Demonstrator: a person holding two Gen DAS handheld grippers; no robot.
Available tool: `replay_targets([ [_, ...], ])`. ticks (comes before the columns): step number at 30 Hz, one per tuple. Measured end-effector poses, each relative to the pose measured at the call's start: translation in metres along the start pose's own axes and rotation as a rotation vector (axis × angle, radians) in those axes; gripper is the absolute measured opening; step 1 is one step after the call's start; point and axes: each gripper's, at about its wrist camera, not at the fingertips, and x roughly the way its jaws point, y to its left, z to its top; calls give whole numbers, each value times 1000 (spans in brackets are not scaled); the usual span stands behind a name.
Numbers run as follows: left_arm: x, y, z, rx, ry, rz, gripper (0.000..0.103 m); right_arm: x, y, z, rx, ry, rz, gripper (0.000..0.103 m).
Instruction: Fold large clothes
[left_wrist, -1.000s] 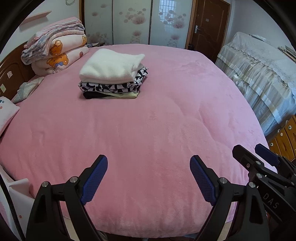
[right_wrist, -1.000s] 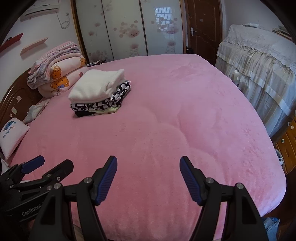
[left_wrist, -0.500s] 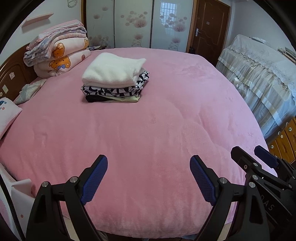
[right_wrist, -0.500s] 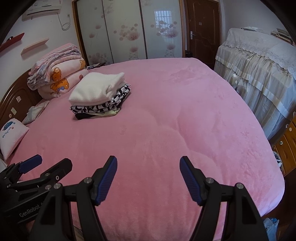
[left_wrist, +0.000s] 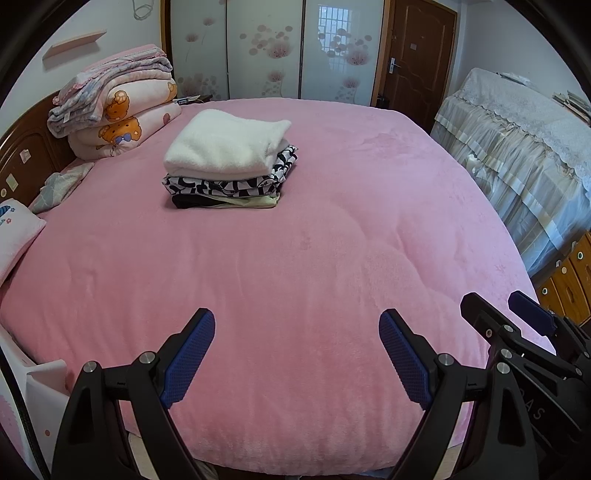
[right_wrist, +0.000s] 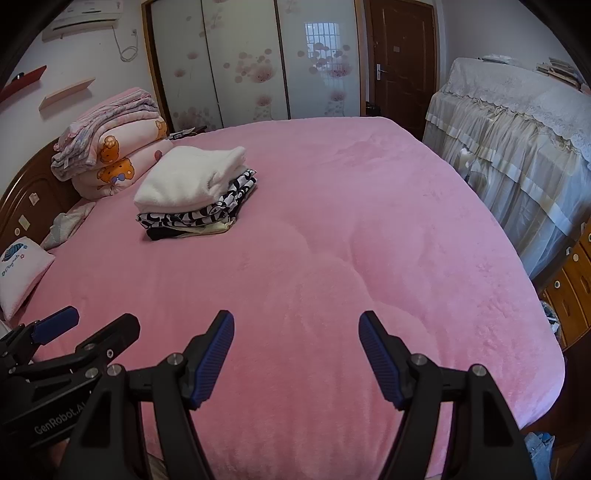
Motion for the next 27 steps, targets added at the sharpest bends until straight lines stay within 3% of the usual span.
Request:
replay_targets([
  [27, 2, -6, -4, -9, 26, 11, 90, 7, -3, -6, 9, 21, -5, 70],
])
